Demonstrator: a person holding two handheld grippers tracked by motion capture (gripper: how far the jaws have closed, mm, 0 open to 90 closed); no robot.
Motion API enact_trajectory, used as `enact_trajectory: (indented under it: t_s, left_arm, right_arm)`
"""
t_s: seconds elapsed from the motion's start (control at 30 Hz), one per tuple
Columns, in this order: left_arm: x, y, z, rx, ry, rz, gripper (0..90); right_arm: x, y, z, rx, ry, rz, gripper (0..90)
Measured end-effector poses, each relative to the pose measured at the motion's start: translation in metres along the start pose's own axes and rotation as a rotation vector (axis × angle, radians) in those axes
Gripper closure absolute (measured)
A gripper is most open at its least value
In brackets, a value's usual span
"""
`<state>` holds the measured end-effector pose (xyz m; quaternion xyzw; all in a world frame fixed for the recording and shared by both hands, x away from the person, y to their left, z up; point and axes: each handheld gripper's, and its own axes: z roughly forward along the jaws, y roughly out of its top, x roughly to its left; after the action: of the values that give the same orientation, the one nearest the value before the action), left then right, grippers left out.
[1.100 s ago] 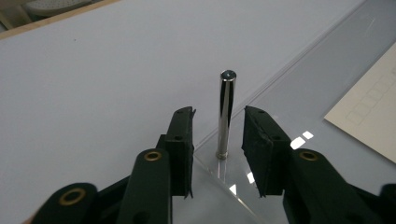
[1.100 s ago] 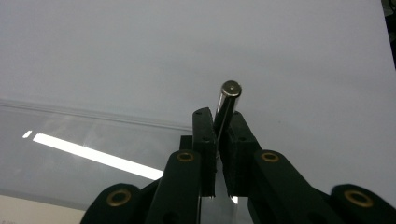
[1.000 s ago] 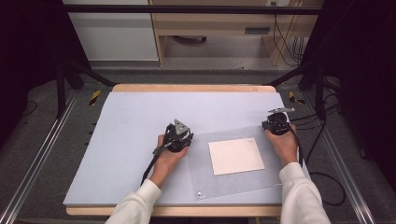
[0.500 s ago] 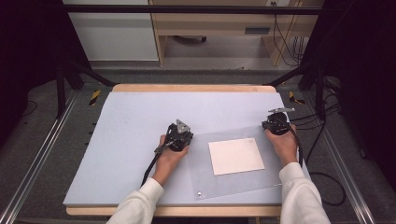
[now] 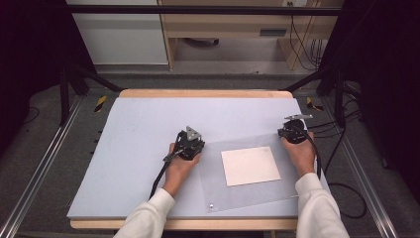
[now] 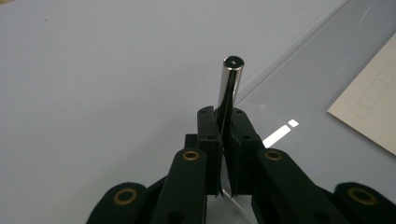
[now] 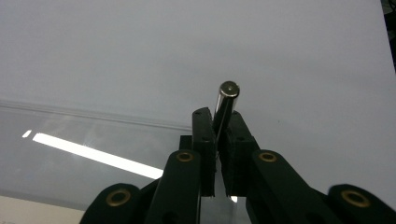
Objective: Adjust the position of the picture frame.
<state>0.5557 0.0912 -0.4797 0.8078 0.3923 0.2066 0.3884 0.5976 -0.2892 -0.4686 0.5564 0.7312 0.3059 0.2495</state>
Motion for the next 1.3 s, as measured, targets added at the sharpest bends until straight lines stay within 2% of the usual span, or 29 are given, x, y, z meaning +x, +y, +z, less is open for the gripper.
enact_trajectory:
  t_s: [0.27,0.47,0.6,0.77,0.8,0.9,1.07,1.3]
  left_arm:
    - [0.000,0.001,0.000,0.003,0.000,-0.005,84.4]
    - [0.002,0.002,-0.001,0.023,-0.016,-0.012,84.5]
    - [0.004,0.004,-0.002,0.037,-0.034,-0.007,84.7]
    - [0.006,0.006,-0.005,0.044,-0.049,-0.005,84.8]
    - [0.006,0.007,-0.007,0.054,-0.051,0.007,84.8]
    - [0.008,0.010,-0.012,0.058,-0.060,0.010,84.7]
    - [0.010,0.015,-0.023,0.061,-0.050,0.033,84.6]
    - [0.019,0.022,-0.046,0.057,-0.032,0.041,83.7]
  right_arm:
    - [0.001,-0.001,0.000,-0.009,-0.001,0.007,85.5]
    - [0.001,0.000,-0.001,-0.006,-0.001,0.000,85.8]
    - [0.001,0.003,-0.005,0.016,0.001,-0.025,85.9]
    - [0.003,0.005,-0.010,0.042,0.008,-0.028,85.9]
    - [0.003,0.005,-0.012,0.045,0.009,-0.031,85.9]
    - [0.006,0.010,-0.018,0.055,0.006,-0.043,85.9]
    - [0.012,0.019,-0.029,0.065,0.004,-0.063,85.9]
    - [0.025,0.032,-0.040,0.063,0.016,-0.085,85.8]
